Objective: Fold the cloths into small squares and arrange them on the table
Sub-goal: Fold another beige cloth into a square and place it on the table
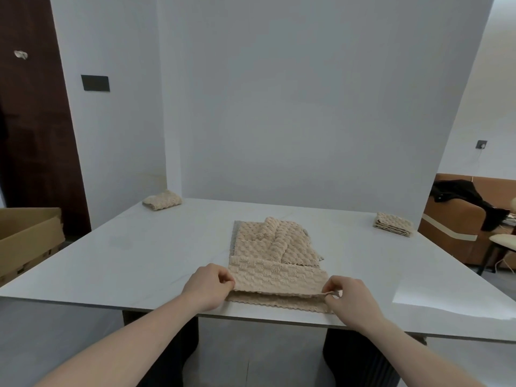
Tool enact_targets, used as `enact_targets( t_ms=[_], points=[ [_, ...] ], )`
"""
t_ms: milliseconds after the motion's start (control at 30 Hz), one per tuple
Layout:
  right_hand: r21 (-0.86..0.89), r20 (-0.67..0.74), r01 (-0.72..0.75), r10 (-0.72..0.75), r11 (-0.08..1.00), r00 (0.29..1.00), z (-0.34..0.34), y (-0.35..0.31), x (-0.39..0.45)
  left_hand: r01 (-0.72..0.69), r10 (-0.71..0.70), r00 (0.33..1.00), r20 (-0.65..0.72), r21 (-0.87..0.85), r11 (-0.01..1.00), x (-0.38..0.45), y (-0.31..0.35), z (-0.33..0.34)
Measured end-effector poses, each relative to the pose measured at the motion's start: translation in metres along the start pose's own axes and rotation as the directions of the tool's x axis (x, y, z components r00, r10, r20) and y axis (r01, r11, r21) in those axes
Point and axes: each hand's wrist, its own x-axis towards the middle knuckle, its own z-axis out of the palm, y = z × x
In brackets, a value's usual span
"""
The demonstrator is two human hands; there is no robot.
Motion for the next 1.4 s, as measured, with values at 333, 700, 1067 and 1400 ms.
enact_targets(
  t_ms=[333,700,1067,1400],
  points=[
    [-0.035,0.059,0.059,-0.057,0.998,0.997,0.010,0.010,-0.009,-0.024,0.024,1.000,0.005,0.132,0.991,-0.003,-0.005,0.012],
    [-0.028,0.006,0.050,-0.050,0.998,0.999,0.022,-0.002,0.022,-0.335,0.333,0.942,0.041,0.124,0.934,-0.004,0.046,0.030],
    [-0.214,0.178,0.010,0.029,0.977,0.984,0.049,0.005,0.017,-0.364,0.269,0.920,0.286,0.361,0.859,0.008,0.061,0.085],
    [-0.269,0.192,-0.001,0.054,0.963,0.980,0.054,0.007,0.021,-0.343,0.258,0.933,0.251,0.404,0.848,0.010,0.050,0.102]
  ],
)
